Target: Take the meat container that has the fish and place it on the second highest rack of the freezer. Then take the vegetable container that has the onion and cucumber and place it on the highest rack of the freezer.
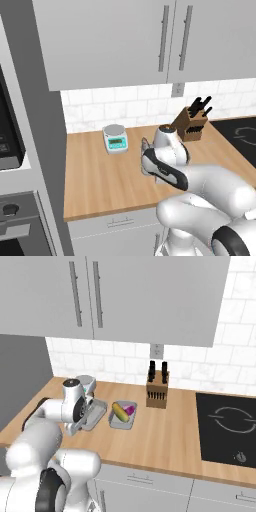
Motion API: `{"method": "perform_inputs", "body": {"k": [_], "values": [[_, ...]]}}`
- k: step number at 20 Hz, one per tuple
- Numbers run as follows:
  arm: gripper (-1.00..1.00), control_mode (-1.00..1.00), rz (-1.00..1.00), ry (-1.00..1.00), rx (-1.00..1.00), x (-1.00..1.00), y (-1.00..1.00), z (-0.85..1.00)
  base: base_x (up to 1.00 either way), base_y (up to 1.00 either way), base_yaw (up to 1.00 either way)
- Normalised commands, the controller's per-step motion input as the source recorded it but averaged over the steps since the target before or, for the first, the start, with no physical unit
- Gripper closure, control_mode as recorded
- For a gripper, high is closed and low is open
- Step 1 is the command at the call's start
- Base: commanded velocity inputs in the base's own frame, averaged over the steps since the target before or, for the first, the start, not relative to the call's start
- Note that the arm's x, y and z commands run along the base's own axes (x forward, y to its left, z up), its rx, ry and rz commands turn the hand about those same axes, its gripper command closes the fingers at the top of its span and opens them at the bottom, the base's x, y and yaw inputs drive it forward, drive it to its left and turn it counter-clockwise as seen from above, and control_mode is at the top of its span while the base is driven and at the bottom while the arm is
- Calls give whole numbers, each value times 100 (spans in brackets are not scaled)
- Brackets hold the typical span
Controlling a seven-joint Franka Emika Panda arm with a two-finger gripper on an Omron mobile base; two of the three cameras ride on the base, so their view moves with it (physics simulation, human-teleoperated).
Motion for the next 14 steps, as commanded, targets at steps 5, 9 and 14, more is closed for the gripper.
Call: {"method": "perform_inputs", "body": {"k": [5, 9, 14], "values": [[100, -100, 20, -36, 0, -91, 1, 77, 0, 0, 0], [100, -100, 17, -20, 0, -100, 0, 81, 0, 0, 0], [100, -100, 10, -7, 0, -100, 0, 92, 0, 0, 0]]}}
